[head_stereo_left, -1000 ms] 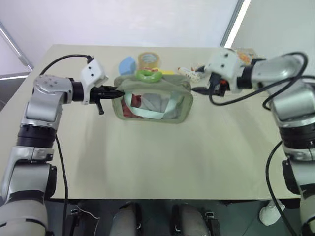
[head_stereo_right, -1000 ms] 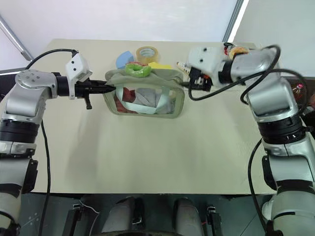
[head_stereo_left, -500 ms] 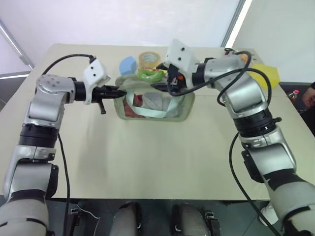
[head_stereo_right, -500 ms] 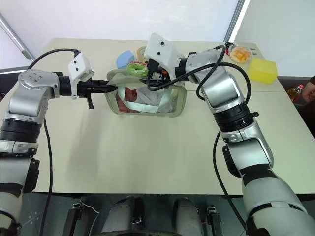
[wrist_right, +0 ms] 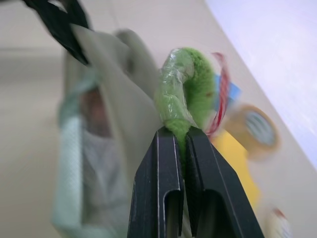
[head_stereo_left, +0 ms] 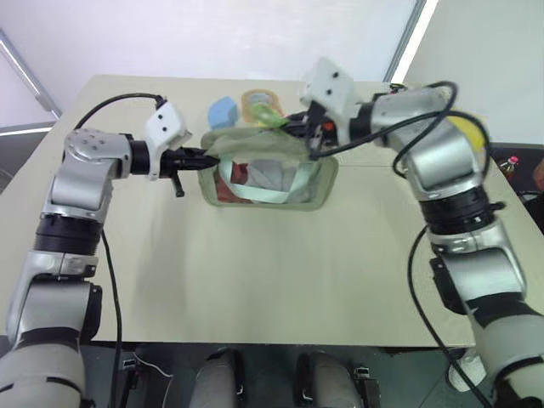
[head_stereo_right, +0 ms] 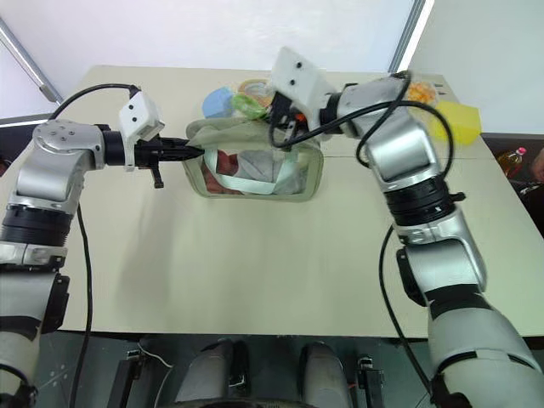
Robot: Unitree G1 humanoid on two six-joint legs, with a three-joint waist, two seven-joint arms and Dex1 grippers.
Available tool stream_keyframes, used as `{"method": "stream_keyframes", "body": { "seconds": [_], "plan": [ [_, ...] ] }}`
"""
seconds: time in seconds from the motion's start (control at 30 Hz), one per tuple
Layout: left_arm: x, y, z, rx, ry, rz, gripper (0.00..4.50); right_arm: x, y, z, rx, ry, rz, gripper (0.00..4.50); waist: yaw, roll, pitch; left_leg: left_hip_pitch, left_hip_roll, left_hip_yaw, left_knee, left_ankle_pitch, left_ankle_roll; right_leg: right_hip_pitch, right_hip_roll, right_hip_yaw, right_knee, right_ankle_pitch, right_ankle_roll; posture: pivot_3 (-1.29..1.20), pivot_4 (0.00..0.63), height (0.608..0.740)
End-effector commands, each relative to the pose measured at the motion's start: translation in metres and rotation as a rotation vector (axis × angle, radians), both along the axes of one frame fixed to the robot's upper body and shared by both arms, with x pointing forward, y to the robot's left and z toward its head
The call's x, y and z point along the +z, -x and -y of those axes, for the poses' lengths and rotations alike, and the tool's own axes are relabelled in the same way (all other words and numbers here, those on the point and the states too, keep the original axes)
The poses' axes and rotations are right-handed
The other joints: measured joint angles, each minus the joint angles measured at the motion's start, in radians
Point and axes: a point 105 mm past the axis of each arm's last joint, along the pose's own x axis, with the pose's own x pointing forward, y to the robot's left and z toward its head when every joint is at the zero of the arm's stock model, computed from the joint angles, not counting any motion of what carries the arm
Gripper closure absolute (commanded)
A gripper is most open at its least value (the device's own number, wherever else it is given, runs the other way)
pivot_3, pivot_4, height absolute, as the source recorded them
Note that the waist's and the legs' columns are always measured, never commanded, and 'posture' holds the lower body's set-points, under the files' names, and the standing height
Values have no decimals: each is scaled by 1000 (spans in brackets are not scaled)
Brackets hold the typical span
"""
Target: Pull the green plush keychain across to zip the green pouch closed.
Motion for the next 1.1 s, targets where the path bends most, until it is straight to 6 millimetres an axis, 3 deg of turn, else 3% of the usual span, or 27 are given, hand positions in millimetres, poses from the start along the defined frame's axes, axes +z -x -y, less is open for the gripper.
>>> {"method": "stream_keyframes", "body": {
  "seconds": [0.03,0.23,0.33,0.43,0.53,0.63,0.73,0.83,0.93,0.97,1.03,1.1],
  "plan": [
    [10,1,0,-3,-6,43,4500,23,4,47,-156,22,111,4467,2,0,0,0,0,0,0,0,0,0,0,0,0,0,0,0,150,740],
    [8,0,0,-5,-10,31,4500,-8,5,135,-452,308,157,4467,-1,0,0,-1,0,0,0,0,0,-1,0,-1,-1,0,0,0,150,740],
    [4,2,3,-30,-25,17,4500,-36,3,159,-533,431,146,4467,-2,0,0,-1,0,0,0,0,0,-2,0,0,-1,0,0,0,150,740],
    [6,-1,4,-29,-19,19,4500,-78,0,152,-512,400,49,4467,-3,0,0,-1,0,0,0,0,0,-1,0,0,-1,0,0,0,150,740],
    [6,-3,6,-26,-14,24,4500,-138,3,119,-416,319,-93,4467,-2,0,0,-1,0,0,1,0,0,-1,0,-1,-1,0,0,0,150,740],
    [6,-2,8,-31,-13,24,4500,-169,8,79,-357,146,-207,4467,-3,0,0,-1,0,-1,1,0,0,-1,0,-1,-1,0,0,0,150,740],
    [7,-1,7,-31,-12,25,4500,-181,10,63,-335,140,-226,4467,-4,0,-1,-1,0,-1,1,0,0,0,0,-1,0,0,0,0,150,740],
    [7,0,5,-22,-13,28,4500,-194,12,71,-323,256,-200,4467,-2,0,-1,-1,0,-1,1,0,0,1,0,-1,-1,0,0,0,150,740],
    [7,0,2,-8,-16,27,4500,-180,5,84,-358,241,-163,4467,-3,0,-1,-1,0,-2,1,0,0,0,0,-1,-1,0,0,0,150,740],
    [7,0,2,-6,-12,31,4133,-170,3,87,-368,203,-148,4498,-3,0,-1,-1,0,-2,1,0,0,0,0,-1,-1,0,0,0,150,740],
    [11,0,-1,9,9,30,3442,-145,1,92,-376,105,-145,3802,-3,0,-1,-1,0,-2,1,0,0,0,0,-1,-1,0,0,0,150,740],
    [15,0,-4,12,24,21,2479,-124,3,97,-372,38,-149,3001,-2,0,0,-1,0,-2,1,0,0,0,0,-1,-1,0,0,0,150,740]
  ]
}}
